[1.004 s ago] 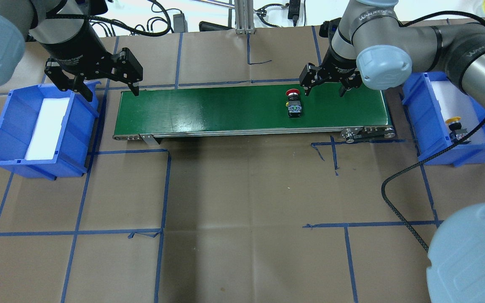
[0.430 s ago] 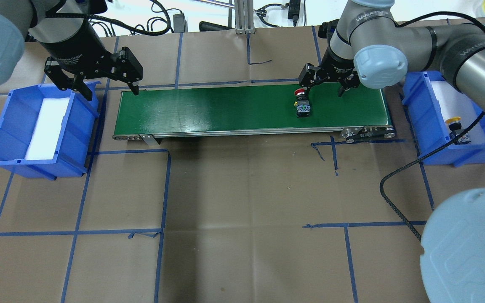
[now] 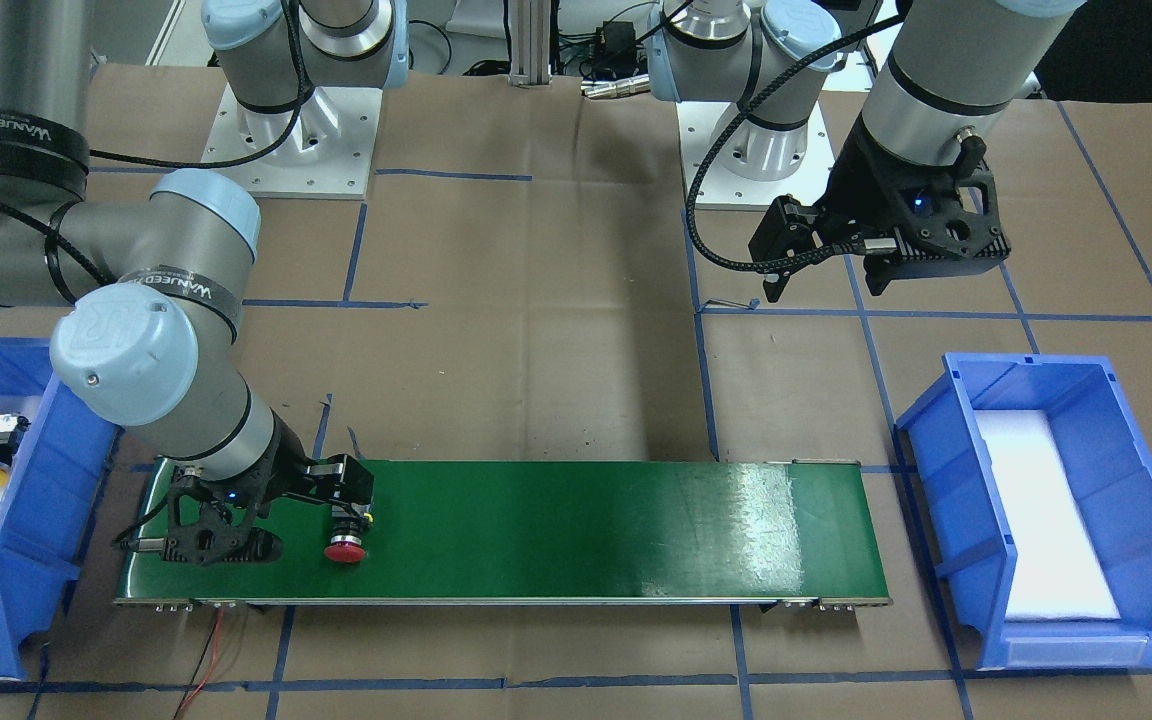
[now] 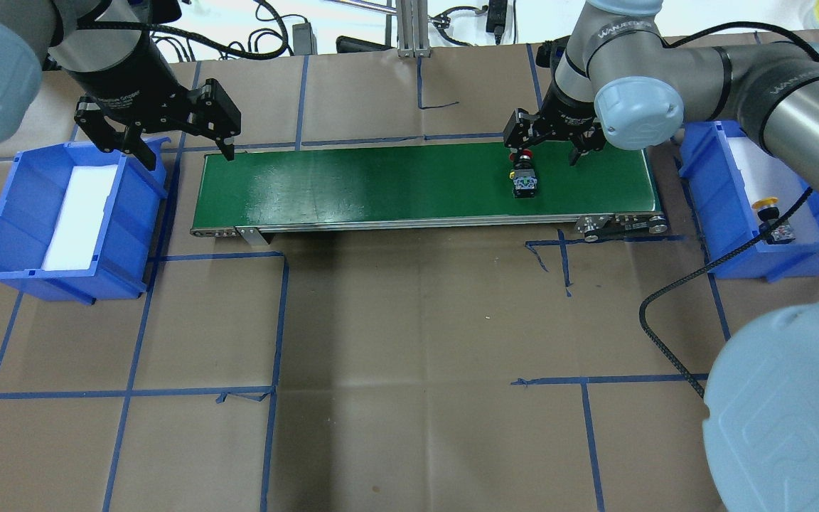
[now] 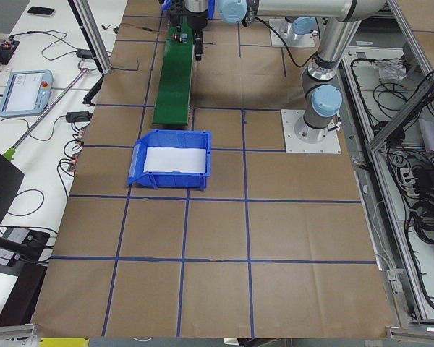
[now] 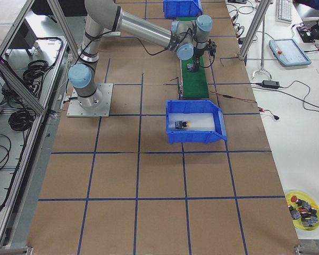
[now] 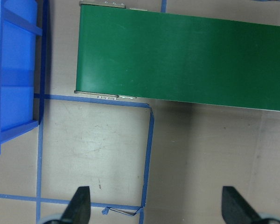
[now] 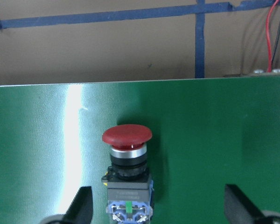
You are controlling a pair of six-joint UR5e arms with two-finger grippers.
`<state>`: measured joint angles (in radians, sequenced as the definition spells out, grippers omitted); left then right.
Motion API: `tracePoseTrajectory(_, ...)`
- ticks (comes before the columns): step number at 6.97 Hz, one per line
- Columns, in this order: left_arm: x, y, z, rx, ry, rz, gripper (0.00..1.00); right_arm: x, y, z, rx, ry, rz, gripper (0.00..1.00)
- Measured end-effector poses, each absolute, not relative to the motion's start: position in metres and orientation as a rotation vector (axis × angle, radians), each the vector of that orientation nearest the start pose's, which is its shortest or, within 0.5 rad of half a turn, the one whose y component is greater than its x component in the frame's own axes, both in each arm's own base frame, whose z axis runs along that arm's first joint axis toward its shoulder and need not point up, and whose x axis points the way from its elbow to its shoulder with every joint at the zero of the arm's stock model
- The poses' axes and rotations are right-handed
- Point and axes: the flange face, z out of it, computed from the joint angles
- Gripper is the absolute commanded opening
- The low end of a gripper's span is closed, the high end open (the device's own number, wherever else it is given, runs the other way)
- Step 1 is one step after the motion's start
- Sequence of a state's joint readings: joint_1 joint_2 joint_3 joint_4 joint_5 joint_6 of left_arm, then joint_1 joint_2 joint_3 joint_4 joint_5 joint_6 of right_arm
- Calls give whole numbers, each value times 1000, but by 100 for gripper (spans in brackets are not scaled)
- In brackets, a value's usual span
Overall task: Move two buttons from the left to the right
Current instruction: 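Lower the right gripper and grasp the red button on the belt, then carry the red button with the right gripper to its bin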
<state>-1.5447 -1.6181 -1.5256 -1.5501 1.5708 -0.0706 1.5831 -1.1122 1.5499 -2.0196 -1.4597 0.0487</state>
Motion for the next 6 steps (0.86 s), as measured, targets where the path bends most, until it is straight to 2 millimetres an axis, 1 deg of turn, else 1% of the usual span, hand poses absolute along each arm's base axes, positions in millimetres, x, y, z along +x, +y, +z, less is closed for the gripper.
tracePoseTrajectory(2,-120,-517,488,-152,3138,-28,100,152,-643,261,52,3036,35,99)
tracePoseTrajectory(3,-120,-518,488,-152,3137,-28,100,152,-642,252,48,3043,58,87)
tracePoseTrajectory(4,-120,-518,488,-152,3137,-27,100,151,-642,245,44,3049,77,45)
tracePoseTrajectory(5,-120,-518,488,-151,3136,-23,100,151,-642,240,41,3053,91,7)
tracePoseTrajectory(6,-120,-518,487,-151,3136,-19,100,150,-642,239,45,3057,95,5)
